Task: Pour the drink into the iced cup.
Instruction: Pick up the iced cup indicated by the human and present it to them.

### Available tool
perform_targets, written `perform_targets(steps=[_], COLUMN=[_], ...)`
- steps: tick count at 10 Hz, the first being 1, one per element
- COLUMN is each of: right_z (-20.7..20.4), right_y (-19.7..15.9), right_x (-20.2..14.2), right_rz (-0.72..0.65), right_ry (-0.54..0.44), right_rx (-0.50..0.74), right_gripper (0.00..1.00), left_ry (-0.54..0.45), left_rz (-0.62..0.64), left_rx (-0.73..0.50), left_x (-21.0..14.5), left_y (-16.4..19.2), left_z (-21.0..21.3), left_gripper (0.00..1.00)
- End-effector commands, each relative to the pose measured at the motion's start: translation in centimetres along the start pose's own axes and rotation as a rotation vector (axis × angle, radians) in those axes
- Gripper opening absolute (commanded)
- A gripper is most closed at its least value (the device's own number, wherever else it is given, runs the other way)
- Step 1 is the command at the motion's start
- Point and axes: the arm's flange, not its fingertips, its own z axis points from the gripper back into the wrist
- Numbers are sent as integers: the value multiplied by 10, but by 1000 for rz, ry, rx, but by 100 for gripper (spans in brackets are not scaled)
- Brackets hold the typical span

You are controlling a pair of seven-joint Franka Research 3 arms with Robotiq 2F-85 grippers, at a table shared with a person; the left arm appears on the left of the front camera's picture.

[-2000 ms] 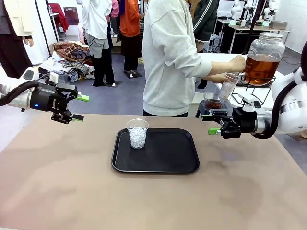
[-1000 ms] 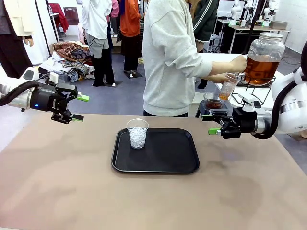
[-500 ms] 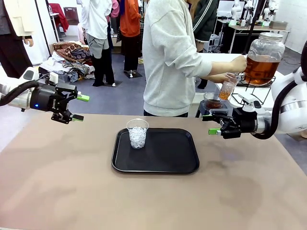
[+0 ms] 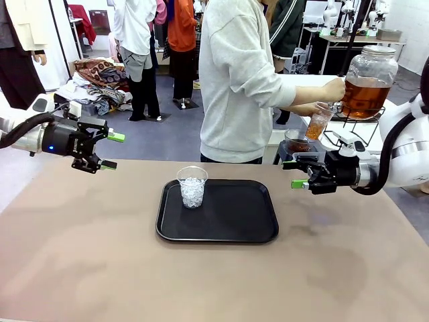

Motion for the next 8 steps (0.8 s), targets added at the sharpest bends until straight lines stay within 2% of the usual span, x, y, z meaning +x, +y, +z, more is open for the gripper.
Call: perform_targets(steps=[1,8], right_z=[-2,-2], right_y=[-3,-3], right_x=[3,3], right_rz=[-1,-1], right_ry=[1,1], right_rx=[-5,-5], right_gripper=[100,100], left_ry=[-1,-1], left_rz=[-2,-2], left_rx=[-1,-1], left_x=[0,0], left_y=[0,0], left_z=[0,0], left_gripper=[100,100])
